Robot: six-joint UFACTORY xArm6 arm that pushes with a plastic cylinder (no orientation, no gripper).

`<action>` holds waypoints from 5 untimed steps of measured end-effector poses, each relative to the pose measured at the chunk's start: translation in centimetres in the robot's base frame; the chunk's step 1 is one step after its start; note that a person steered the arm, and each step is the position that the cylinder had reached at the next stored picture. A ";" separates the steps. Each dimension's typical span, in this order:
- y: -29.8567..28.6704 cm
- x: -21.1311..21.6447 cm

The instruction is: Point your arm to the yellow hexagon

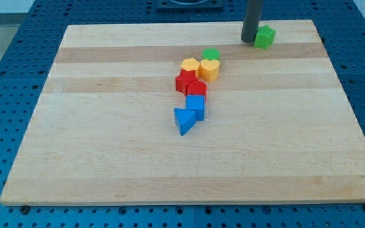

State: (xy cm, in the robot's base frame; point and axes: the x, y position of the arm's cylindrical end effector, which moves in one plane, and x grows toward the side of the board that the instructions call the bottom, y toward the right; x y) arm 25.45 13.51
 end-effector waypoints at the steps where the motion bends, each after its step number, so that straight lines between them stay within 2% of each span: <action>1: 0.9 0.0; 2: -1.0 0.0; 4: -20.9 1.1; 5: -23.5 6.5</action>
State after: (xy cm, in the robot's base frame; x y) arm 31.95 -10.03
